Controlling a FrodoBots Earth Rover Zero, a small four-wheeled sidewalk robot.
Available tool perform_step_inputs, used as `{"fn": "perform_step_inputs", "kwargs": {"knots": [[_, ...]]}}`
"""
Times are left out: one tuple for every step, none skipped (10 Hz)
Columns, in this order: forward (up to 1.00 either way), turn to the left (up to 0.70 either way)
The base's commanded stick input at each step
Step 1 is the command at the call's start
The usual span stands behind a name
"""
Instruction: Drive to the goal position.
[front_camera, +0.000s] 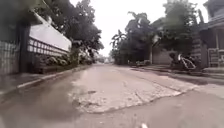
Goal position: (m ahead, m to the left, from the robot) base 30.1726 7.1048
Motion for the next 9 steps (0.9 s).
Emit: {"fn": "perform_step_inputs", "kwargs": {"knots": [[1.00, 0.02], [1.00, 0.20], [1.00, 0.40], [1.00, 0.40], [1.00, 0.40], [1.00, 0.28], [1.00, 0.07], [1.00, 0.00], [1.00, 0.00]]}}
